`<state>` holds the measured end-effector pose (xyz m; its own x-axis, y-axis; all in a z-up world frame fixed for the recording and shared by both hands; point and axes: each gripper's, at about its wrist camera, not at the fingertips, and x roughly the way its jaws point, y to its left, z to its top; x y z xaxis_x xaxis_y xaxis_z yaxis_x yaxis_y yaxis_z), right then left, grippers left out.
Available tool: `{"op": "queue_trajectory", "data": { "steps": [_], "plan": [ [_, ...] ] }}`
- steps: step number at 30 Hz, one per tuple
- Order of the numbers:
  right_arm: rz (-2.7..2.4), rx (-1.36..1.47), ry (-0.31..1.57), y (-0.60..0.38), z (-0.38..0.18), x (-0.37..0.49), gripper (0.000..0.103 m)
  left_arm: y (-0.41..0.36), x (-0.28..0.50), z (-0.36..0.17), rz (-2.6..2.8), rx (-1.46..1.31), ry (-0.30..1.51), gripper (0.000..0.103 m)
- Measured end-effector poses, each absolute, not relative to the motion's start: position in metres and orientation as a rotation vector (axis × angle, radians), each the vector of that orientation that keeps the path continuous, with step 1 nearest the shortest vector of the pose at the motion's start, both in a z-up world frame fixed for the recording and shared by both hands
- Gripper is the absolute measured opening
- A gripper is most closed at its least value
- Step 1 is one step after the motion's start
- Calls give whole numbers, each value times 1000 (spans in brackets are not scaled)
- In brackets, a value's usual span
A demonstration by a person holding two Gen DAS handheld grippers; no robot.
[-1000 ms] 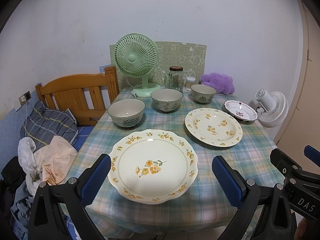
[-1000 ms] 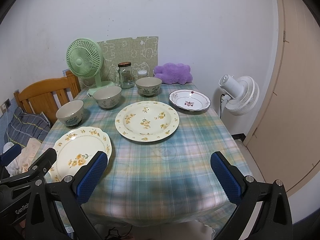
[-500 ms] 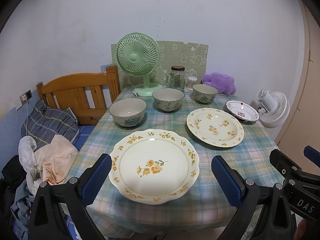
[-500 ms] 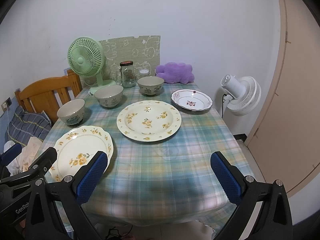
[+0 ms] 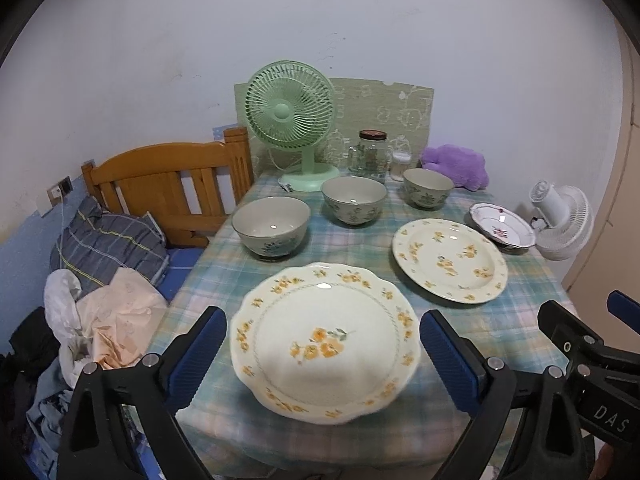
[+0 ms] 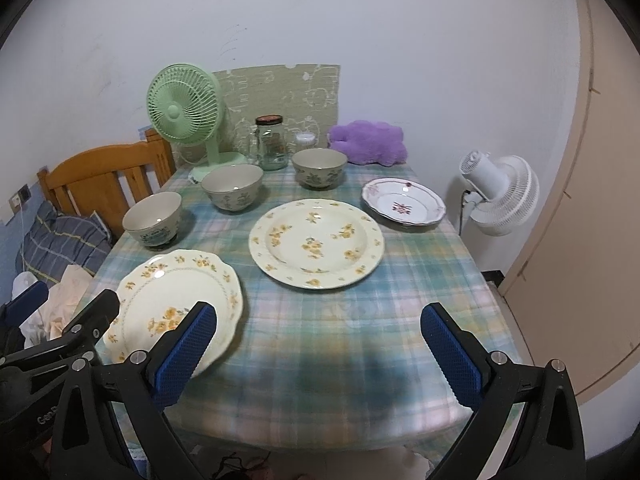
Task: Organize plates and bowls
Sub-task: 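Close both grippers on the rim of the large yellow-flower plate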
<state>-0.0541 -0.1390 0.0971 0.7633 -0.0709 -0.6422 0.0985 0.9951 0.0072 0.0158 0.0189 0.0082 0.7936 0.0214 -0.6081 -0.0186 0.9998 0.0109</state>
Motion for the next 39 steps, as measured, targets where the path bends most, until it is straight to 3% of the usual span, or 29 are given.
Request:
{"op": "queue_trajectory", "data": {
  "steps": [13,29,39],
  "plan": [
    [-36,56,766,-88,79,21,91,60,92,-16,25,54,752,92],
    [-70,104,957,-43,17,80,81,91,156,-80,-96,84,942,86],
    [-83,126,1060,-40,-23,92,73,88,161,-107,-156,98,989,70]
  ]
}}
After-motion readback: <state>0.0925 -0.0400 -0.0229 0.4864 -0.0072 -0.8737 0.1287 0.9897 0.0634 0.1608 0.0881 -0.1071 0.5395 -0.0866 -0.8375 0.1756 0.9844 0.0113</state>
